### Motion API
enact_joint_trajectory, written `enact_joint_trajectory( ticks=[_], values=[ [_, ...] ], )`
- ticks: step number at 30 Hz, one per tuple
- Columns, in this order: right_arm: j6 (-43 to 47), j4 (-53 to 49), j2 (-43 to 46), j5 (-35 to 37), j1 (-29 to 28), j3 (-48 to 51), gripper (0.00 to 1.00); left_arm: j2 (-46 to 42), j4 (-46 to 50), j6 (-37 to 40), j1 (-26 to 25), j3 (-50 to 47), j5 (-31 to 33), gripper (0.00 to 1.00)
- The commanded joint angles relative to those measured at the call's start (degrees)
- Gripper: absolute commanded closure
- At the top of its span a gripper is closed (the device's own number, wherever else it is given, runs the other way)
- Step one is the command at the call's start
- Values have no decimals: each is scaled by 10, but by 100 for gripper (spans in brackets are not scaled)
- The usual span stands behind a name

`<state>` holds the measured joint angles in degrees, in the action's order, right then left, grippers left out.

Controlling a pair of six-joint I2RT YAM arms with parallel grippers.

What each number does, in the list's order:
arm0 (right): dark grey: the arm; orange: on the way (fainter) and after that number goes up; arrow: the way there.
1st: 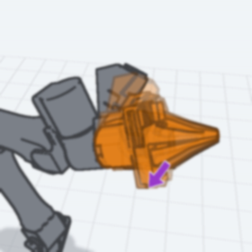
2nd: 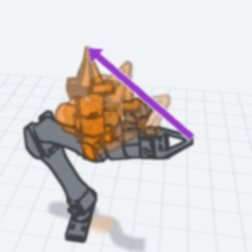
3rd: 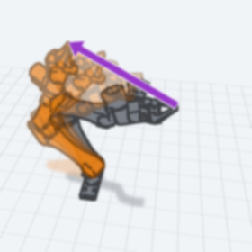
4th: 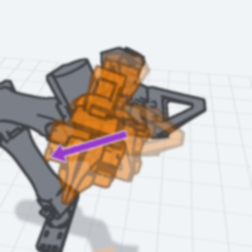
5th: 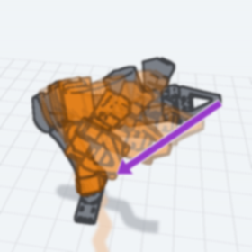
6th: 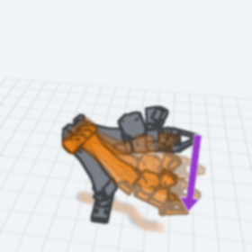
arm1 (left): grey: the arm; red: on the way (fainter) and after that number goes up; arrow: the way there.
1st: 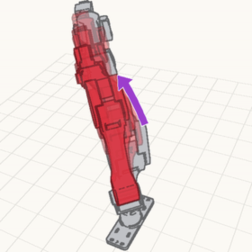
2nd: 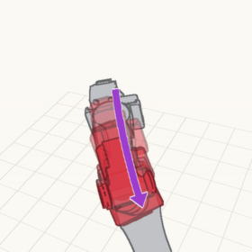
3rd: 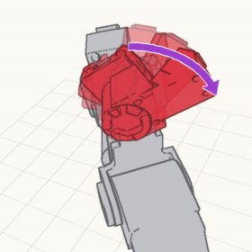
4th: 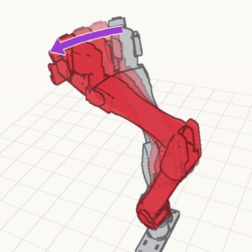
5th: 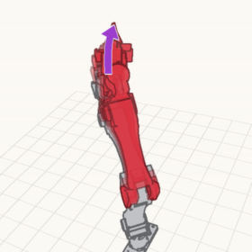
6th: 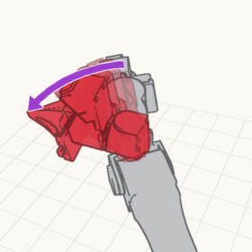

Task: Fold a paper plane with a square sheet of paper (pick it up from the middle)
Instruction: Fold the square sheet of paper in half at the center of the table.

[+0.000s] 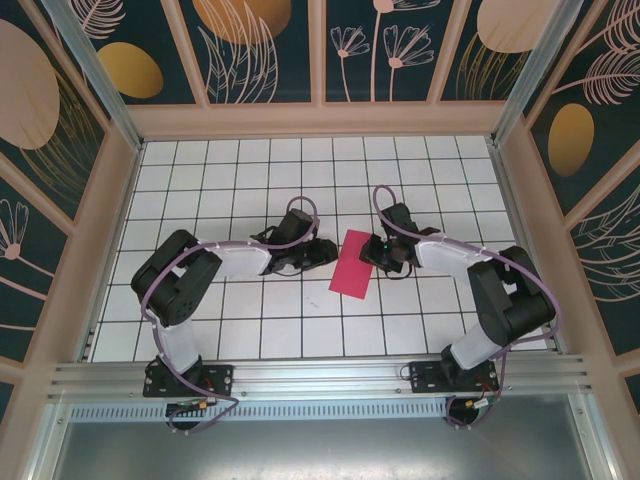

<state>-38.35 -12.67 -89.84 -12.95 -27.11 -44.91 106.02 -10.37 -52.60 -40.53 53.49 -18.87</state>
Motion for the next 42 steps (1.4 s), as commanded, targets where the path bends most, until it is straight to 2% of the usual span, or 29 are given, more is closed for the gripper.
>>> enact_joint_trajectory(
  ticks=[1, 17, 33, 42],
  values=[
    [-10, 1, -9, -5, -4, 14, 69, 15, -9, -4, 1, 13, -13, 56],
    [-12, 20, -34, 4, -1, 37, 70, 43, 4, 1, 1, 38, -44, 53],
    [-14, 77, -25, -44, 27, 80, 71, 77, -3, 0, -1, 53, -84, 54],
    [-16, 97, -27, -55, 37, 97, 71, 81, -16, -5, -3, 58, -102, 59]
  ],
)
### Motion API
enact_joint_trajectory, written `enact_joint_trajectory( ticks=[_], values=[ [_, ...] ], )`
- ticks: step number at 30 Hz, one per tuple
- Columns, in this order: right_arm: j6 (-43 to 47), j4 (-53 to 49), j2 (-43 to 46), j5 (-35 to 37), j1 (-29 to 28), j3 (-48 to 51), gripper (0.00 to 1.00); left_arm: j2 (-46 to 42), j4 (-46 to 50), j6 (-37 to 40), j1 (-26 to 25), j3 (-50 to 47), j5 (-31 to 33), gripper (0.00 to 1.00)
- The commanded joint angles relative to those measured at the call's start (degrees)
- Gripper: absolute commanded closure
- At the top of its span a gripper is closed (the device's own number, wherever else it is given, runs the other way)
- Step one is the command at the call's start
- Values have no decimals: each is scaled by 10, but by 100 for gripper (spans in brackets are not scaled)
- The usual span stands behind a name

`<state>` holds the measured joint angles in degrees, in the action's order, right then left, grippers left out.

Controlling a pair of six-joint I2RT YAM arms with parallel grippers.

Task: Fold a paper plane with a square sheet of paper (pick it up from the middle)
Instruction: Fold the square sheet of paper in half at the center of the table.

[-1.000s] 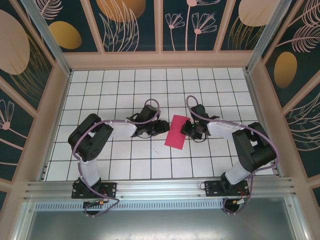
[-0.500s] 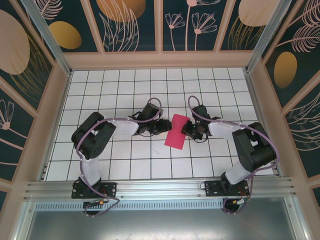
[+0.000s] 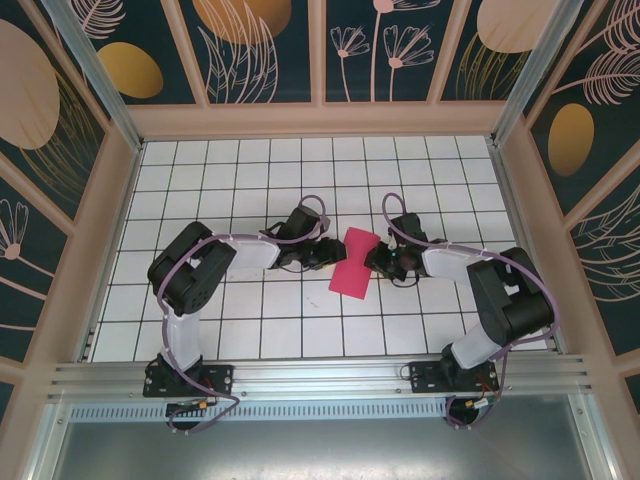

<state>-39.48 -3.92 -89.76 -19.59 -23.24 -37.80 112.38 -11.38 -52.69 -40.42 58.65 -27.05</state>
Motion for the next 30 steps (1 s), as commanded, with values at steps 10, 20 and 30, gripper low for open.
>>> enact_joint_trajectory(
  ticks=[10, 20, 30],
  values=[
    [-4, 15, -32, 8, 1, 29, 71, -9, -9, -2, -4, 4, -21, 66],
    [-2, 14, -31, 6, 1, 24, 71, -12, -25, -9, -4, -2, -27, 69],
    [-1, 14, -38, 5, 1, 17, 70, -14, -75, -35, -4, -17, -45, 66]
  ],
)
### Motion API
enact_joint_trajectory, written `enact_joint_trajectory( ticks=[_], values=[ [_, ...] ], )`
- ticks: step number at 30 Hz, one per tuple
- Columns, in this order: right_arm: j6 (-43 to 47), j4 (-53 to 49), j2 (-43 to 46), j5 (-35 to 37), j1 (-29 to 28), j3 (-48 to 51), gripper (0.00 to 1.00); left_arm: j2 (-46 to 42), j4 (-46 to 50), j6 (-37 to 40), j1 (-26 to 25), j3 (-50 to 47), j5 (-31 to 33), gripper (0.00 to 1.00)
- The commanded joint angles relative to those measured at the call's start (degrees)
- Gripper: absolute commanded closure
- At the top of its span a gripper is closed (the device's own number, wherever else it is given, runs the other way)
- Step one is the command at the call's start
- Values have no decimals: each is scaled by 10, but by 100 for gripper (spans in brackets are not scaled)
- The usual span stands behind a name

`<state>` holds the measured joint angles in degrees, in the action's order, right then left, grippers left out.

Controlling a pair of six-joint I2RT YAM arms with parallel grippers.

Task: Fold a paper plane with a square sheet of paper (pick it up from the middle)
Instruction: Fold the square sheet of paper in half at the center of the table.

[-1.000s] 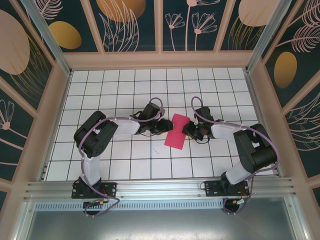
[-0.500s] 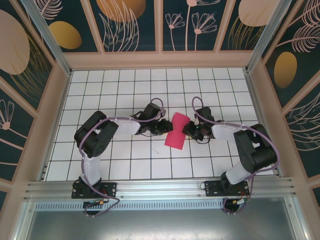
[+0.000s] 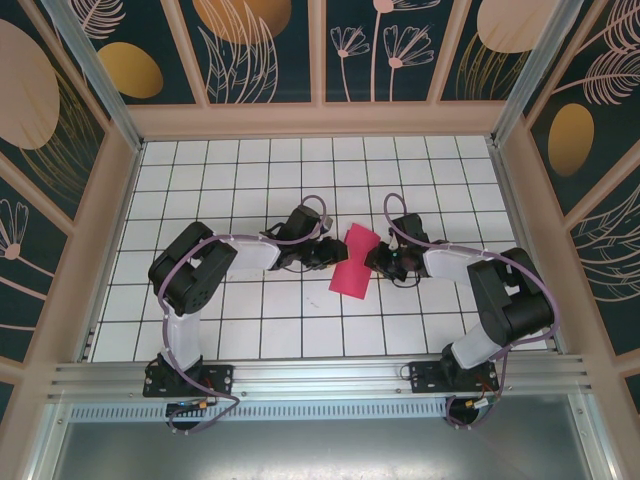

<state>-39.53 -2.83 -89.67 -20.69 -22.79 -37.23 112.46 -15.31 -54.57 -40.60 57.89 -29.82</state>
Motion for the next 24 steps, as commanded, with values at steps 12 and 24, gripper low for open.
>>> enact_joint_trajectory(
  ticks=[12, 24],
  values=[
    [2, 3, -40, 17, -2, 10, 70, -30, -68, -37, -2, -34, 6, 58],
    [2, 6, -42, 13, -3, 12, 70, -8, -130, -60, 2, -37, -22, 55]
  ],
)
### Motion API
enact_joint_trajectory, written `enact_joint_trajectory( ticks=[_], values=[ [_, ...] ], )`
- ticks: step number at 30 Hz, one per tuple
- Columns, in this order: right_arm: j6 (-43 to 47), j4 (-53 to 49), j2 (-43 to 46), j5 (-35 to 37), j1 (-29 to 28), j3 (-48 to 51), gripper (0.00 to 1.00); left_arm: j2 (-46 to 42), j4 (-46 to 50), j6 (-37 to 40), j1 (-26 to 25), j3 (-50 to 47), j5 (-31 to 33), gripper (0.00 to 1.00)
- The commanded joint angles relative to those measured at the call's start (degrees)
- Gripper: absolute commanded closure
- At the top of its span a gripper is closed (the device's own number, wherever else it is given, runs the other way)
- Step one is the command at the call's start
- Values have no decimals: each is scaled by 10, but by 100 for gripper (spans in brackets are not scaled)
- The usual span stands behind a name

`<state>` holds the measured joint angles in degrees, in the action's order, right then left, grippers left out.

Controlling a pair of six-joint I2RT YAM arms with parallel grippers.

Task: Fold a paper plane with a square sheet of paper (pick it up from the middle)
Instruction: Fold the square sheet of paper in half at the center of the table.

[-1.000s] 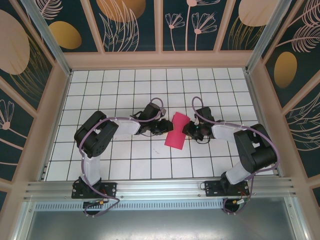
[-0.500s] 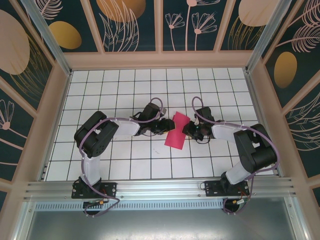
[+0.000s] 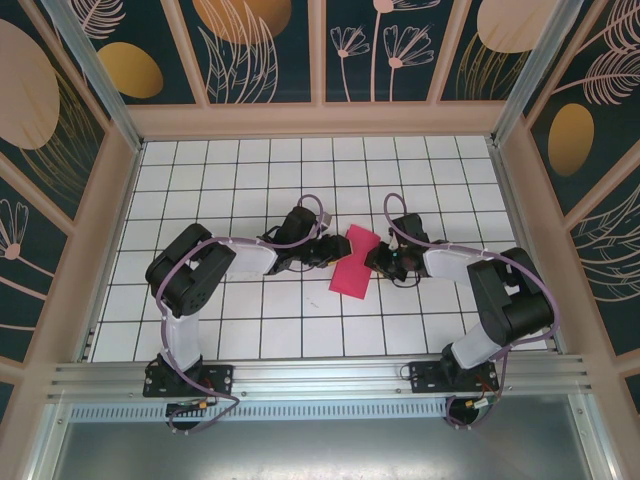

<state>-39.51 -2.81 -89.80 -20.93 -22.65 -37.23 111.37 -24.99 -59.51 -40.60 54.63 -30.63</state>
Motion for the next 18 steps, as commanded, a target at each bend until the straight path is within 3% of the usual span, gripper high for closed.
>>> enact_joint_trajectory(
  ticks=[1, 6, 14, 18],
  values=[
    [3, 6, -40, 16, -4, 11, 70, 3, -33, -11, 2, -4, -14, 55],
    [1, 9, -37, 15, -4, 14, 70, 4, -22, -9, 4, -3, -13, 60],
    [3, 30, 12, -15, -5, 10, 69, 3, 12, 3, 4, -5, 7, 89],
    [13, 15, 63, -3, -2, -6, 68, -7, 4, -2, 4, -14, 11, 98]
  ],
)
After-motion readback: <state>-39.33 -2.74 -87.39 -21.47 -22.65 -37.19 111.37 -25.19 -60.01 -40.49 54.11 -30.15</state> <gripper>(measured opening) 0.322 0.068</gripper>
